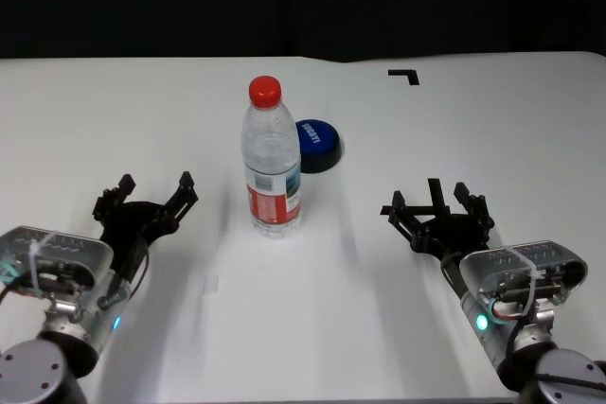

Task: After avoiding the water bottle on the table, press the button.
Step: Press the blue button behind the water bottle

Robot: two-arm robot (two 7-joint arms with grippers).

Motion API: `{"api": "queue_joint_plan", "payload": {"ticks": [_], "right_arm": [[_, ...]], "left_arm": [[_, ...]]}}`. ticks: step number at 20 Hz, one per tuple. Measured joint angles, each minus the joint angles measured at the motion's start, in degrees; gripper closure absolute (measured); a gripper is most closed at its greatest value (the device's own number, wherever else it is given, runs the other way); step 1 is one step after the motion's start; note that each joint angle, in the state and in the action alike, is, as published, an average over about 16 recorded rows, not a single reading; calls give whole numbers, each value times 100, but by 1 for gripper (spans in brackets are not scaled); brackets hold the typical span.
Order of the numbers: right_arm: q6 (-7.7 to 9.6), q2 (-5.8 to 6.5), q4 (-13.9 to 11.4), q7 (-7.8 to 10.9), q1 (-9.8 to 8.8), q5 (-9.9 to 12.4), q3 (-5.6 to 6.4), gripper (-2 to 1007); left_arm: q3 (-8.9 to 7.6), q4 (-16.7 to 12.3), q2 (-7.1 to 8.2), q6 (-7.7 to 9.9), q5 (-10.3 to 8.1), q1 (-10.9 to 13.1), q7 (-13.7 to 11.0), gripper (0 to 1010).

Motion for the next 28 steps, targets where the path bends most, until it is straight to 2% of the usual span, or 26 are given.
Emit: {"api": "queue_joint_plan", "payload": {"ticks": [28], "right_arm": [[0, 0, 0, 0, 0, 0, 0, 2]], "left_arm": [[0, 0, 0, 0, 0, 0, 0, 7]]}}
